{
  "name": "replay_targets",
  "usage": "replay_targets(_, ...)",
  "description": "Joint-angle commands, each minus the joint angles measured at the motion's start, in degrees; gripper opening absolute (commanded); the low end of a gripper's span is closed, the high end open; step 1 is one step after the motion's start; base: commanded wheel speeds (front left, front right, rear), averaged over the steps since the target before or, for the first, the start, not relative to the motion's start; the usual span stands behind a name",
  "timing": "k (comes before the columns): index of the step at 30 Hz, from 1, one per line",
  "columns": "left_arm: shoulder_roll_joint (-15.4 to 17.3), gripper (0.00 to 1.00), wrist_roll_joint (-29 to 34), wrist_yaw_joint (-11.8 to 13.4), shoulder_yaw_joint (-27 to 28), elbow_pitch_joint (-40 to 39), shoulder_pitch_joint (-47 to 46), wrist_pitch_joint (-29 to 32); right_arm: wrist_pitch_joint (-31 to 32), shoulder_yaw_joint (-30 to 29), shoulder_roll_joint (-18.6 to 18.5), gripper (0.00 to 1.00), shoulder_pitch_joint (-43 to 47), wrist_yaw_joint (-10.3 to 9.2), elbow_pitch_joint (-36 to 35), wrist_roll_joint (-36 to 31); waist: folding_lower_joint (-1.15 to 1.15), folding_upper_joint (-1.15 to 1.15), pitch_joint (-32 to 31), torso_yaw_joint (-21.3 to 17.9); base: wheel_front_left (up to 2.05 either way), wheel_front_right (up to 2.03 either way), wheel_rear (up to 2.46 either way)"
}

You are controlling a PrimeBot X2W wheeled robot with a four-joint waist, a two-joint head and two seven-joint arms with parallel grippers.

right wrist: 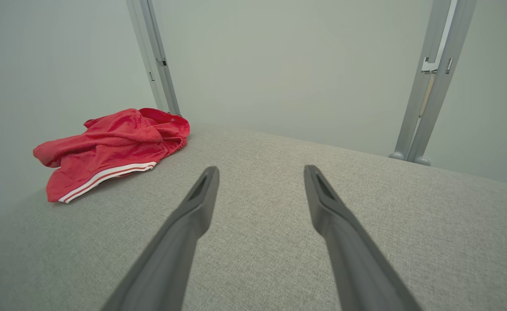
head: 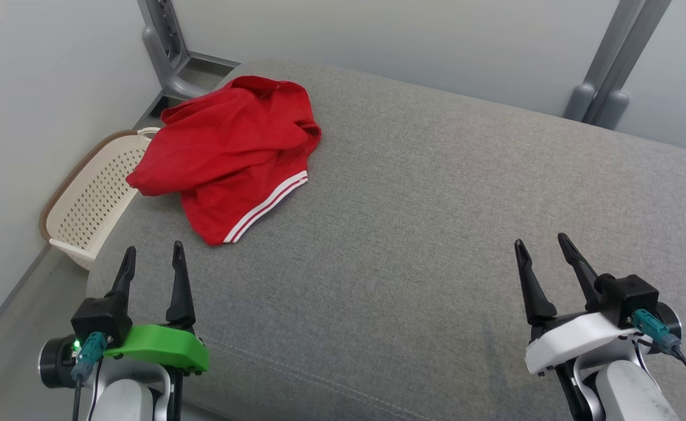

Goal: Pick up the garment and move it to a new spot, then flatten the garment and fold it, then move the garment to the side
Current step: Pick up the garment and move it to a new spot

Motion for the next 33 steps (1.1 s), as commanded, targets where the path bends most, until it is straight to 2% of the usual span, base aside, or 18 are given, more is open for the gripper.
replay_targets(1, 0.01, 1.00, -0.17, 0.13, 0.08, -0.25, -0.27, -0.16, -0.23, -0.10, -0.32, 1.00, -0.46, 0.00, 0.04, 0.13, 0.00, 0.00, 0.17, -0.14, 0.00, 0.00, 0.00)
replay_targets(7, 0.01, 1.00, -0.76, -0.41, 0.05, 0.40, -1.58, -0.16, -0.22, -0.26, -0.65, 1.00, -0.77, 0.00, 0.06, 0.27, 0.00, 0.00, 0.74, -0.27, 0.00, 0.00, 0.00)
replay_targets(12, 1.86, 1.00, -1.10, -1.74, -0.81, 0.58, -7.80, 2.77, -0.22, 0.10, -1.25, 1.00, -1.54, 0.00, -0.26, -0.07, 0.00, 0.00, 2.11, -0.62, 0.00, 0.00, 0.00)
replay_targets(19, 6.84, 1.00, -2.96, -3.45, -1.37, 0.63, -21.62, 13.93, -0.22, 1.23, -2.54, 1.00, -4.28, 0.00, -1.20, -1.02, 0.00, 0.00, 7.41, -3.55, 0.00, 0.00, 0.00)
replay_targets(27, 11.13, 1.00, -9.54, -4.35, 0.11, 13.56, -34.37, 27.71, -0.04, 1.94, -4.55, 1.00, -8.29, 0.00, -2.66, -1.31, 0.00, 0.00, 16.06, -8.59, 0.00, 0.00, 0.00)
replay_targets(33, 13.75, 1.00, -13.43, -4.68, 1.87, 24.68, -39.98, 31.76, 0.23, 2.21, -6.01, 1.00, -10.75, 0.00, -3.88, -1.45, 0.00, 0.00, 21.56, -10.89, 0.00, 0.00, 0.00)
